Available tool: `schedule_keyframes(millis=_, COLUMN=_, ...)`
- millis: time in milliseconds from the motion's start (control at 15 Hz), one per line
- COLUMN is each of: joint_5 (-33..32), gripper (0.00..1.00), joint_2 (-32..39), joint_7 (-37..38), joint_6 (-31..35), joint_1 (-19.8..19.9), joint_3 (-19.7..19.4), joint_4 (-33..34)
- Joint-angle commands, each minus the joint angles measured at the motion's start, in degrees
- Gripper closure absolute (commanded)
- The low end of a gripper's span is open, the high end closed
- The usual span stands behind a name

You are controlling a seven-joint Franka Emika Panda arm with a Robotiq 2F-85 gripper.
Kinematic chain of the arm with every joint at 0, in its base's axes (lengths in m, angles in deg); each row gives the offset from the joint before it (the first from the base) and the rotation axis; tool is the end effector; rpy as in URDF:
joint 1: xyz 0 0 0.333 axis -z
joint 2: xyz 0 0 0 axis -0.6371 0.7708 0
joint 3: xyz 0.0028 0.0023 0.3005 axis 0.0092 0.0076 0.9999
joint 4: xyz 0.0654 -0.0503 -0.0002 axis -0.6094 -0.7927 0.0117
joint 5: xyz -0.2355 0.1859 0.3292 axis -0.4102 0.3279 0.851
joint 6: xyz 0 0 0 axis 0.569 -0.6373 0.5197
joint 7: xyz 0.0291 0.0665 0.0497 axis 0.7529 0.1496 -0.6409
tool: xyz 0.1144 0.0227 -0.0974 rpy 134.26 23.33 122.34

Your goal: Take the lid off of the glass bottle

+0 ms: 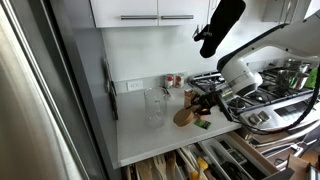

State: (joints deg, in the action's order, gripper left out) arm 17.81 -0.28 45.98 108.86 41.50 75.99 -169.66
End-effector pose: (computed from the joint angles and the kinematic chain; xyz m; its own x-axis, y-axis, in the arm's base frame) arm 0.5558 -0.0155 0.2322 0.6000 -0.7968 -0.0721 -0.4827 -0.2887 -0.8268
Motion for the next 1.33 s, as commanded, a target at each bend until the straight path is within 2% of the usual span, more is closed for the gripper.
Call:
schedule_keyframes(millis=0, joint_5=0.9, gripper=0.32, joint_2=0.5, joint_7=-3.4, joint_6=3.3, joint_1=-0.5, joint_3=0.1, joint_4=0.2)
schedule_keyframes(millis=267, joint_5=-1.4, gripper=0.01, joint_2=-0.5, joint_7=-2.9, joint_6=8.4, joint_1=-0.7, joint_3=0.9, joint_4=-0.2)
schedule_keyframes(millis=400, joint_5=-5.2, gripper=0.0, joint_2=-2.0, joint_7=0.4, joint_6=10.8, joint_1=-0.9, joint_3=1.4, joint_4=-0.8)
schedule_keyframes(millis=667, joint_5=-18.2, gripper=0.0, joint_2=-6.1, joint_7=10.0, joint_6=14.8, joint_1=-1.2, joint_3=2.2, joint_4=-2.4)
schedule_keyframes(millis=1000, joint_5=-42.2, gripper=0.0, joint_2=-11.7, joint_7=20.5, joint_6=7.5, joint_1=-0.1, joint_3=1.3, joint_4=-5.0)
schedule_keyframes(millis=1067, joint_5=-47.0, gripper=0.0, joint_2=-13.0, joint_7=23.0, joint_6=5.2, joint_1=2.7, joint_3=3.5, joint_4=-5.1)
schedule_keyframes(millis=1267, joint_5=-61.1, gripper=0.0, joint_2=-17.0, joint_7=29.8, joint_6=-1.1, joint_1=6.4, joint_3=5.1, joint_4=-3.9)
